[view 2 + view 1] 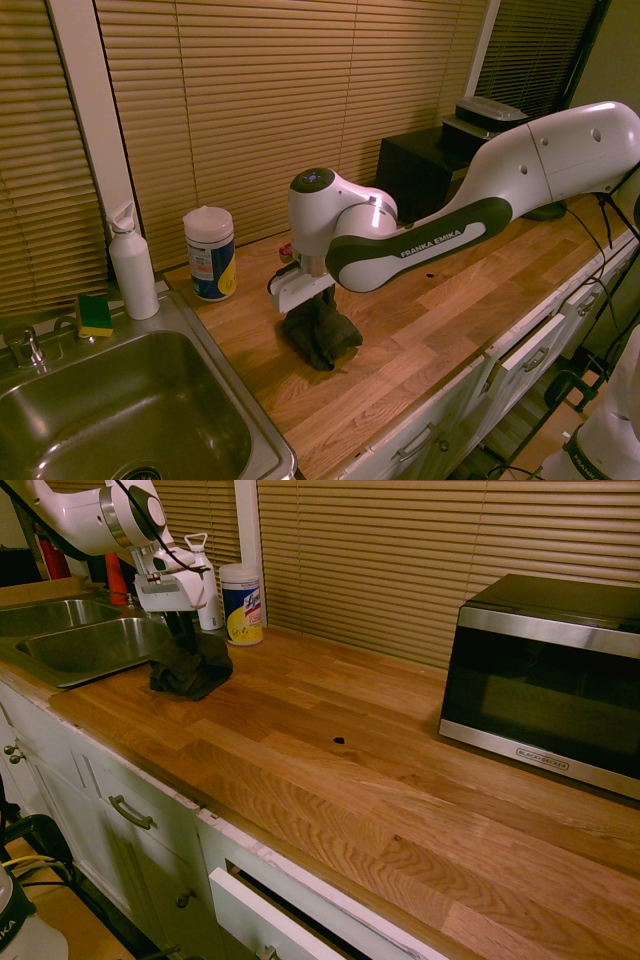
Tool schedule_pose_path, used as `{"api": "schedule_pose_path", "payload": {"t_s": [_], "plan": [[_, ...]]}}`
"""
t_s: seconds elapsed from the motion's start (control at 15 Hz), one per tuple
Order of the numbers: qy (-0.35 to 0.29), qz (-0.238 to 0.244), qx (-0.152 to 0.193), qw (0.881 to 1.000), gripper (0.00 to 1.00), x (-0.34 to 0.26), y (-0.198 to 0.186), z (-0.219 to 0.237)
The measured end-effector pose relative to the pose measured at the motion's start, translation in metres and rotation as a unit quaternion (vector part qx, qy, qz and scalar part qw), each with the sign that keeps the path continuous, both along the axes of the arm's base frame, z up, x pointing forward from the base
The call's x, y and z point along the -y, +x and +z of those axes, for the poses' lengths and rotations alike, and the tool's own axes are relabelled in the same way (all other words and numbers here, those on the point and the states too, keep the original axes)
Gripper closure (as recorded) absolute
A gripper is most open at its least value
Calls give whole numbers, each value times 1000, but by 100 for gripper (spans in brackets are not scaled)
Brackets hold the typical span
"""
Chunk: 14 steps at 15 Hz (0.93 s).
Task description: Clear the spill
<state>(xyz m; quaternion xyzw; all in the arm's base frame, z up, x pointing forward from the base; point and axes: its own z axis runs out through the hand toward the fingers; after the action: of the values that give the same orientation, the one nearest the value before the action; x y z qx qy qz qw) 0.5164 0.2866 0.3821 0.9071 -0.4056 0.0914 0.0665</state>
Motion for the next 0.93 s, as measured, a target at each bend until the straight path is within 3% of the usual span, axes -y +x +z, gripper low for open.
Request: {"api": "schedule_pose_path", "payload": {"t_s": [0.53, 0.93], "plan": [[-5, -5, 4, 1000, 0, 4, 2, 2], [-15, -20, 28, 999, 0, 9, -19, 63]]}}
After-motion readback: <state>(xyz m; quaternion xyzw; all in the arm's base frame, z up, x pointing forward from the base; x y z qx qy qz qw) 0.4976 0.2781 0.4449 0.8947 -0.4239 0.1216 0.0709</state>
